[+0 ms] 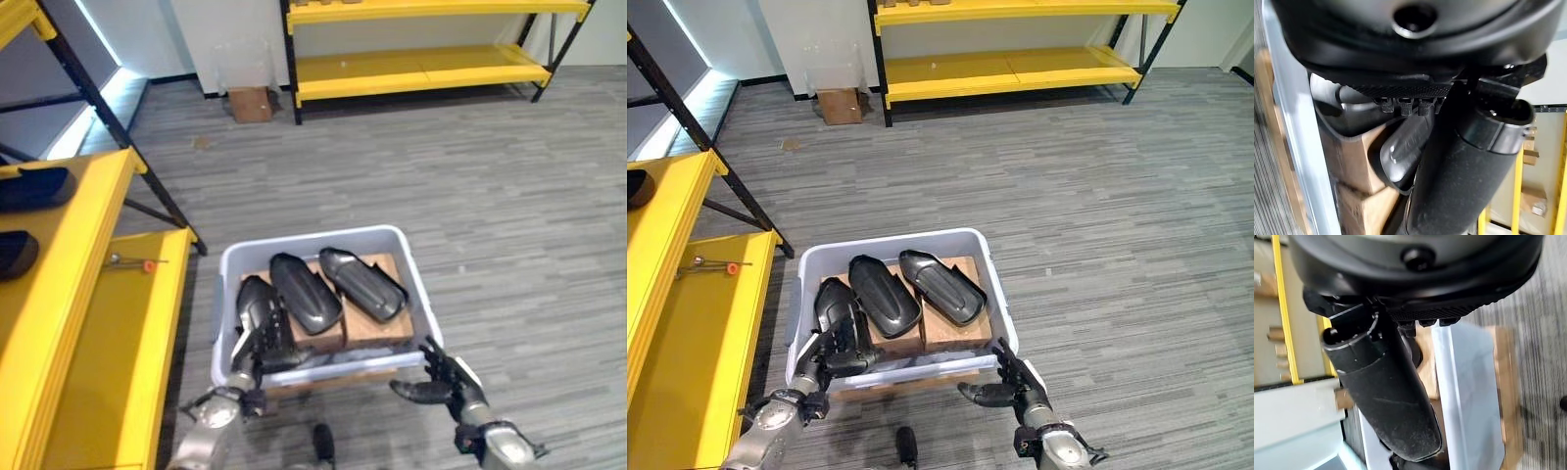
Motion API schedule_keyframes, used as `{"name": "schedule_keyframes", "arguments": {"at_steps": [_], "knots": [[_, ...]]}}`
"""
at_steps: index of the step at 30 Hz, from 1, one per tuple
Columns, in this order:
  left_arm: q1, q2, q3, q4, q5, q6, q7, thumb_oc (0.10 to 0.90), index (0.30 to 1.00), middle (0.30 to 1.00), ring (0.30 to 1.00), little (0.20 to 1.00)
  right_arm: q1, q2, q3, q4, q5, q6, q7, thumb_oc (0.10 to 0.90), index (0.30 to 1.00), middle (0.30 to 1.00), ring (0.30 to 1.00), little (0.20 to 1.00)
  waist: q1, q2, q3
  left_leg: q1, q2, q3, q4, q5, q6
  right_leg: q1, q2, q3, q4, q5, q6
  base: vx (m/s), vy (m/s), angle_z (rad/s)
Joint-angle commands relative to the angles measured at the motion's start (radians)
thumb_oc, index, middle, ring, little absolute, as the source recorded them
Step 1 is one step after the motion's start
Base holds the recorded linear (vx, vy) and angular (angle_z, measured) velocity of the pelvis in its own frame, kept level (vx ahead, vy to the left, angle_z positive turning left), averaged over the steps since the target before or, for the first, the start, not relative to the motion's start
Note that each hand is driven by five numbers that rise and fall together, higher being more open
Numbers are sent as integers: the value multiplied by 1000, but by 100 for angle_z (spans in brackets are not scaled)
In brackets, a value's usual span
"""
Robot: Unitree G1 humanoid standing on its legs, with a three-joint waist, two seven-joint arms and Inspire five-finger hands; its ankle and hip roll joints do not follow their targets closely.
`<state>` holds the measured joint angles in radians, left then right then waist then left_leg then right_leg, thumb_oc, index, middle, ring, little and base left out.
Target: Move parts from the plastic box to the shelf.
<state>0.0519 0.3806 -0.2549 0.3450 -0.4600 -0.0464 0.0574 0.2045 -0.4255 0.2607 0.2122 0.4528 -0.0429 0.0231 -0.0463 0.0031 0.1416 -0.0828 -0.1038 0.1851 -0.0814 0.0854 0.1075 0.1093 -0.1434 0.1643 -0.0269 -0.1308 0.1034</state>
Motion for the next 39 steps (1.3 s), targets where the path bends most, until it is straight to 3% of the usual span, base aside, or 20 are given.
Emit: {"name": "schedule_keyframes", "arguments": {"at_steps": [1, 6, 9, 10, 14, 17, 18, 25, 31, 39], "knots": [[-15, 3, 25, -64, 5, -89, -7, 900, 1000, 1000, 1000, 1000, -70, -22, -31, -66, -1, -75, 4, 900, 1000, 1000, 1000, 1000, 23, -25, -95, -43, 95, -4, 104, -72, -92, -67, -13, 22, 13, 171, 55, 39, 75, -5], [-15, 17, 25, -85, 7, -91, -5, 900, 1000, 1000, 1000, 1000, -91, -18, -16, -77, -12, -82, 5, 900, 1000, 1000, 1000, 1000, 29, -24, -91, -34, 76, 10, 95, -97, -65, -115, -34, 31, 75, 201, 85, 43, 104, -5], [-23, 25, 26, -87, 9, -91, -4, 900, 1000, 1000, 1000, 1000, -103, -18, -5, -87, -8, -85, 12, 900, 1000, 1000, 1000, 1000, 30, -17, -74, -27, 86, 16, 86, -97, -60, -177, -2, 45, 167, 204, 84, -18, 29, -24], [-23, 33, 35, -94, 14, -93, -1, 900, 1000, 1000, 1000, 1000, -124, -19, 6, -90, -6, -88, 11, 900, 1000, 1000, 1000, 1000, 35, -18, -57, -11, 93, 37, 78, -111, -65, -218, 4, 4, 149, 208, 81, -15, -34, -27], [-34, 36, 46, -82, -3, -98, 10, 900, 1000, 1000, 1000, 1000, -158, -21, 30, -92, -5, -91, 4, 900, 1000, 1000, 1000, 1000, 26, -30, -15, 40, 116, 60, 80, -132, -86, -352, 19, -54, 35, 252, 66, 49, -117, -49], [-27, 28, 43, -76, -7, -98, 6, 900, 1000, 1000, 1000, 1000, -138, -24, 26, -103, -2, -88, 9, 900, 1000, 1000, 1000, 1000, 11, -39, -8, 54, 118, 37, 96, -134, -99, -316, 15, -60, 33, 245, 62, 96, -148, 17], [-24, 13, 34, -69, -5, -97, -3, 900, 1000, 1000, 1000, 1000, -129, -24, 24, -93, 4, -88, 11, 900, 1000, 1000, 1000, 1000, 5, -45, -21, 63, 128, 19, 89, -126, -112, -287, 27, -56, 36, 231, 39, 57, -128, 85], [8, -8, 28, -71, -9, -89, -19, 900, 1000, 1000, 1000, 1000, -87, -48, -2, -110, 15, -93, 13, 900, 1000, 1000, 1000, 1000, -9, -29, -42, 92, 188, -27, 54, -77, -147, -255, 77, -117, 119, 149, -20, 72, -224, 55], [17, -8, 24, -69, -17, -88, -21, 900, 1000, 1000, 1000, 1000, -61, -63, -24, -113, 12, -100, 7, 900, 1000, 1000, 1000, 1000, -15, -19, -44, 106, 207, -42, 18, -45, -158, -247, 97, -137, 140, 121, -30, 21, -99, 3], [46, -4, 36, -76, -10, -84, -30, 900, 1000, 1000, 1000, 1000, -33, -76, -60, -144, -3, -113, 2, 900, 1000, 1000, 1000, 1000, -18, -1, -54, 122, 202, -47, -3, -46, -158, -223, 92, -138, 115, 126, -25, 20, -21, 3]]}}
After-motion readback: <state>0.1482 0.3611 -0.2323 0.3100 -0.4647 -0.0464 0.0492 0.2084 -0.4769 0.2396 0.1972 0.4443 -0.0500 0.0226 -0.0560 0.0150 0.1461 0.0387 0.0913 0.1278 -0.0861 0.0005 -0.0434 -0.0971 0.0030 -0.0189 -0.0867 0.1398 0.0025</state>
